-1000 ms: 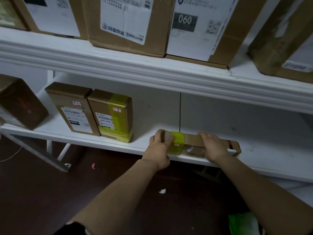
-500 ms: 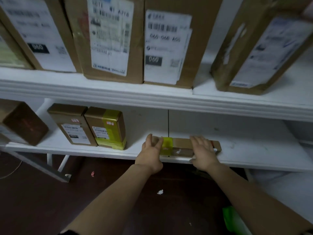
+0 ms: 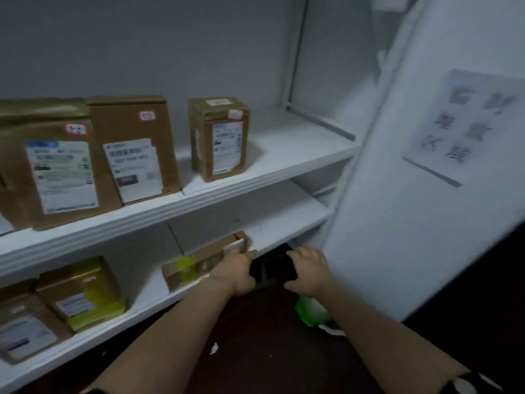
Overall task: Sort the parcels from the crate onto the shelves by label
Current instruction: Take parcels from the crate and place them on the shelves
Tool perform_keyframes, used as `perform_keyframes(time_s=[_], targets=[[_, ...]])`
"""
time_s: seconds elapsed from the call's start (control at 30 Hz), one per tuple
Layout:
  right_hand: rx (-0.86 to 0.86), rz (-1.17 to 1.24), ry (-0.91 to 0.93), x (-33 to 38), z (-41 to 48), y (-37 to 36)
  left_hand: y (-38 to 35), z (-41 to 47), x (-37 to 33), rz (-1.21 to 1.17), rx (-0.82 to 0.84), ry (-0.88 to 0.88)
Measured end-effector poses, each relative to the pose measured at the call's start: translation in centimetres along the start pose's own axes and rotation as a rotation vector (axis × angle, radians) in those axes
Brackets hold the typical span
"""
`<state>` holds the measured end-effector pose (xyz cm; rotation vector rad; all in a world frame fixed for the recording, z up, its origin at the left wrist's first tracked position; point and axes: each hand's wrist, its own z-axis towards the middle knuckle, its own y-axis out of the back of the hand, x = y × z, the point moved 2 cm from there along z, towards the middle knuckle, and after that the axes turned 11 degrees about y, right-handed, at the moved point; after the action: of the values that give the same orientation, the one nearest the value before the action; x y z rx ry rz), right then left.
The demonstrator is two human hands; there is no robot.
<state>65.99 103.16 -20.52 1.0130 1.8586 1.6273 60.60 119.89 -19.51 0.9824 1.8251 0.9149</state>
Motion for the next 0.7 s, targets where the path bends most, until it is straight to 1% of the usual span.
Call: perform_keyframes(time_s=[0.23, 0.33, 0.43, 0.53, 0.6, 0.7], targets=[[-0.043, -0.008, -0.387, -3.5, -18.7, 0.2, -3.9, -8.7, -11.8, 0.171, 0.176, -0.347], [-0.077, 0.025, -0.548, -4.8, -27.2, 0.3, -5.6, -13.6, -17.5, 0.258, 0.204, -0.467], [-0.159, 0.073, -0.675, -5.7, -35.8, 0.1, -8.0, -19.3, -23.2, 0.310, 0.217, -0.589], [-0.211, 0.105, -0.799, -5.7, -45.4, -1.5, -11.9, -25.8, -28.4, 0.324, 0.231, -0.703], [-0.194, 0.116, -0.885, -5.3, -52.8, -3.1, -15.7, -30.5, -31.9, 0.354, 0.255, -0.768], [-0.142, 0.162, -1.024, -4.1, -65.4, -6.2, -22.4, -38.8, -36.6, 0.406, 0.344, -0.867]])
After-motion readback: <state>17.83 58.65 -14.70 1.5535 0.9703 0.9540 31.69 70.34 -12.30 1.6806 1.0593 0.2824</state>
